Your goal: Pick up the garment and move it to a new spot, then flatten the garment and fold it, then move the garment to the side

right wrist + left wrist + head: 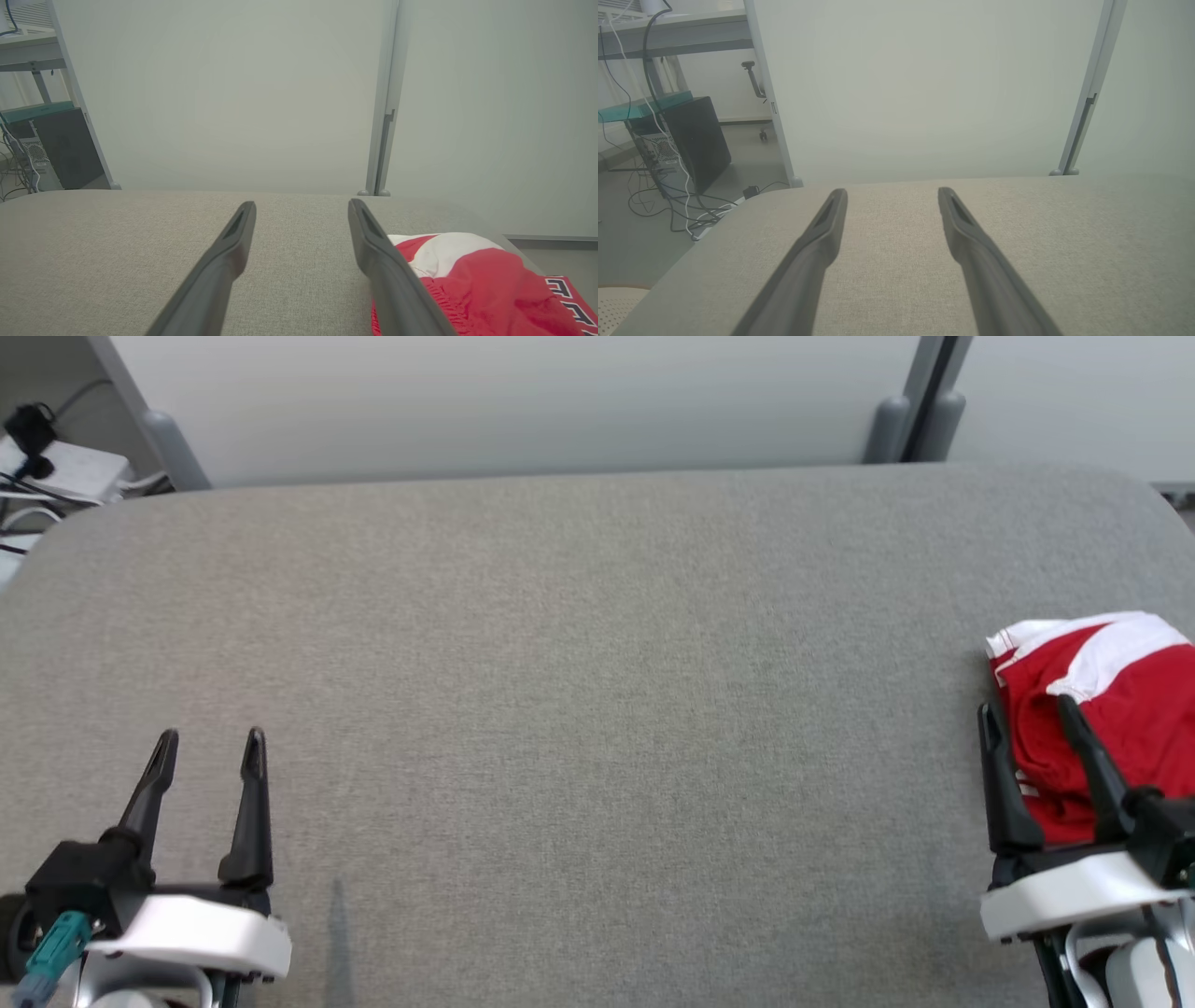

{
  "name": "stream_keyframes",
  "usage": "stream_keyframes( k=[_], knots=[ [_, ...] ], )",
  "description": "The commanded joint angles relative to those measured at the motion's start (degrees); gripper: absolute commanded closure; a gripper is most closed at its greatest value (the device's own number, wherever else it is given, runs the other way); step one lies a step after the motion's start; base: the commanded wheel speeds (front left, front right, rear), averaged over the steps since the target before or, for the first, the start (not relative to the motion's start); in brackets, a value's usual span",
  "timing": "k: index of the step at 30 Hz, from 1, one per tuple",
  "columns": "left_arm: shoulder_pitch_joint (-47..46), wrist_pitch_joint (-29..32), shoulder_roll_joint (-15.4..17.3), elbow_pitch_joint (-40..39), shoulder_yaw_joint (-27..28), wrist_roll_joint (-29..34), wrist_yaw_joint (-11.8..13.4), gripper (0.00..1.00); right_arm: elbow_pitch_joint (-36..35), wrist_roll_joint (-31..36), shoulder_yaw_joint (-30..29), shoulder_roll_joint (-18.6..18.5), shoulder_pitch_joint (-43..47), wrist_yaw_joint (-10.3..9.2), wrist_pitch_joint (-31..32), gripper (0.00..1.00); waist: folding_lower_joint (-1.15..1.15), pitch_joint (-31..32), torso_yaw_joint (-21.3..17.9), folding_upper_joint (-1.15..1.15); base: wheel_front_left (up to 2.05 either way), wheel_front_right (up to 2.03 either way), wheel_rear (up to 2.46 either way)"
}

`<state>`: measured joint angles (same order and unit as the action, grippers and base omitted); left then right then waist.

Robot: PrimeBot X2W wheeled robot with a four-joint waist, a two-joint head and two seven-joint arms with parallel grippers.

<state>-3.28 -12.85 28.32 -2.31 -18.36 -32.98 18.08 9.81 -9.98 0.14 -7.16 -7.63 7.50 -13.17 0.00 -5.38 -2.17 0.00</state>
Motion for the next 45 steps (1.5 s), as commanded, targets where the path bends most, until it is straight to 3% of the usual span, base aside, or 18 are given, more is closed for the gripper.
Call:
stream_keyframes(
  k=[1, 20, 45],
  knots=[
    [-1.05, -0.64, 1.81, -1.01, 2.74, -0.53, -0.39, 0.0, -1.31, 0.4, 0.69, -0.19, 0.04, -0.01, -0.92, 0.0, 0.0, 1.41, 1.1, 0.0, 0.0, 0.0, 0.0],
    [7.49, -1.93, -0.58, 0.28, 1.57, -0.83, -3.11, 0.0, -5.22, 2.32, -2.61, 3.4, 12.39, -0.01, -0.54, 0.0, 0.0, 6.27, 3.11, 0.0, 0.0, 0.0, 0.0],
    [7.58, -2.14, -1.79, 1.22, 4.33, 0.55, -4.76, 0.0, -9.0, 2.98, -3.76, 4.24, 14.48, -0.01, 1.6, 0.0, 0.0, 6.12, 3.61, 0.0, 0.0, 0.0, 0.0]
  ],
)
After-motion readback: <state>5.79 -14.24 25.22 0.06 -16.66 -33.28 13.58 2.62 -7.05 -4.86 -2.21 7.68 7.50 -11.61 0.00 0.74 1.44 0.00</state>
